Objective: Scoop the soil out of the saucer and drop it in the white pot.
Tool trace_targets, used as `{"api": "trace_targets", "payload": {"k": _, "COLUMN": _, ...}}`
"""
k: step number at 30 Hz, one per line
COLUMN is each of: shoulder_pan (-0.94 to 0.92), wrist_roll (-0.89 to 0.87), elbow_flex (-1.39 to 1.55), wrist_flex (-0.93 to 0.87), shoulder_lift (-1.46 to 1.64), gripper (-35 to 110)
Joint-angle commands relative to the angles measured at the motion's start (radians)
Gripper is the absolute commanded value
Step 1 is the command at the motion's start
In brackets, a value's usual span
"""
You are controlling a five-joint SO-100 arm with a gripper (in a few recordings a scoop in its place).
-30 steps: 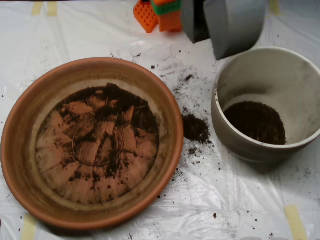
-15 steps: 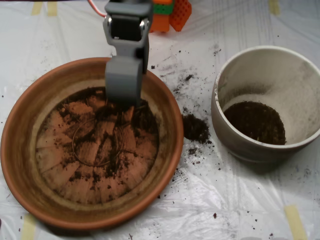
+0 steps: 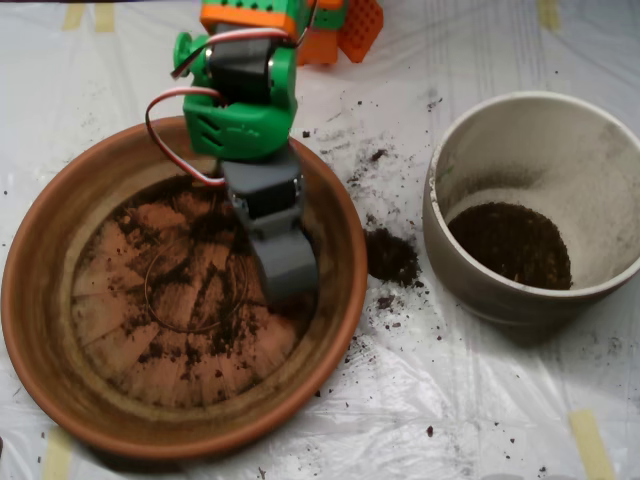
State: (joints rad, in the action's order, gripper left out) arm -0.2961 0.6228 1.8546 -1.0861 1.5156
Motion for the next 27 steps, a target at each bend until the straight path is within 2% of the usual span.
{"api": "trace_targets", "payload": {"k": 1, "shoulder_pan": -0.020, "wrist_roll": 0.083, "elbow_flex": -0.129, "wrist_flex": -0.012, "shoulder_lift": -0.038, "gripper": 33}}
{"api": "trace_targets", "payload": {"k": 7, "shoulder_pan": 0.025, "wrist_roll": 0.141, "elbow_flex": -0.124, "wrist_flex": -0.015, "shoulder_lift": -0.087, "gripper": 33}}
{"api": "trace_targets", "payload": {"k": 19, "shoulder_pan": 0.075, "wrist_roll": 0.198, "elbow_flex": 0.152, "wrist_flex": 0.071, "shoulder_lift": 0.080, "gripper": 33}}
{"api": "trace_targets", "payload": {"k": 27, "shoulder_pan": 0.035, "wrist_roll": 0.184, "elbow_flex": 0.176, "wrist_flex": 0.006, "shoulder_lift": 0.163, "gripper": 28}}
